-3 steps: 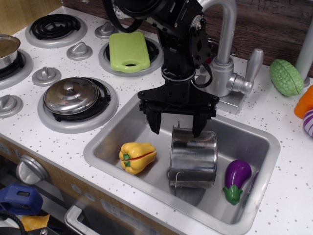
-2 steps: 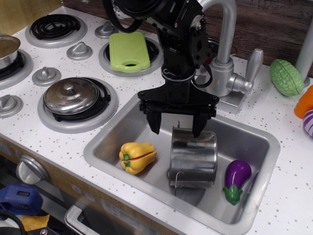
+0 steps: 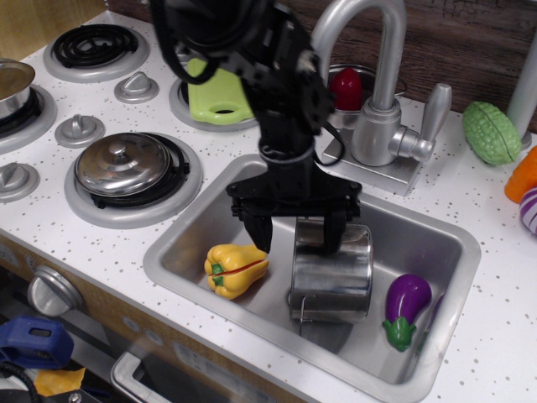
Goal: Flip pot upright in sink
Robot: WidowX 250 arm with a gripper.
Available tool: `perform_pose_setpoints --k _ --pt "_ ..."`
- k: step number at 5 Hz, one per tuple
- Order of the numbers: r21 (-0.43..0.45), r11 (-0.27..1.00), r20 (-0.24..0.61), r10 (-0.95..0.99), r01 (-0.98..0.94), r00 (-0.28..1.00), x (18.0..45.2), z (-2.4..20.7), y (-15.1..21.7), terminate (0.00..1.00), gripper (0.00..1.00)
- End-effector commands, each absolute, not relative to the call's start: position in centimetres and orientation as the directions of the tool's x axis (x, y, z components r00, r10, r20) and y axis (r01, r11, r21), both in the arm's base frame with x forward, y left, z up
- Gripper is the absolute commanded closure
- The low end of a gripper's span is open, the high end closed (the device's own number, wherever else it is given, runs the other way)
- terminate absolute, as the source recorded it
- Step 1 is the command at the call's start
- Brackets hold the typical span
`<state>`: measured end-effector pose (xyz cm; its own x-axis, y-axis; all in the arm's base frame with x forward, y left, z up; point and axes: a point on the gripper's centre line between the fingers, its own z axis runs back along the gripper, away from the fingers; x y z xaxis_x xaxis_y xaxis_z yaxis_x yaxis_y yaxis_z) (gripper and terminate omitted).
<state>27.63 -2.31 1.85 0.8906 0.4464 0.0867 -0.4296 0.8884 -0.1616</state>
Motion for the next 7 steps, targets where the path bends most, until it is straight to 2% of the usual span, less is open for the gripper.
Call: perform_pose_setpoints --k 1,3,4,6,7 --pt "-0.312 0.845 0.096 0.482 -0.434 0.871 28.4 3.1 -1.9 0.0 0.0" --pt "-0.542 0.711 0.018 0.542 -0.447 0.84 28.6 2.6 -2.2 0.0 0.0" --pt "-0.629 0.639 -0.029 0.549 -0.442 0.835 28.9 2.5 -2.9 0.0 0.0" --pt "-0.754 0.517 -0.06 0.559 -0.404 0.827 28.7 2.1 -3.9 0.0 0.0" --pt "-0.767 0.503 -0.029 0.594 -0.4 0.804 28.6 1.7 -5.0 0.0 0.0"
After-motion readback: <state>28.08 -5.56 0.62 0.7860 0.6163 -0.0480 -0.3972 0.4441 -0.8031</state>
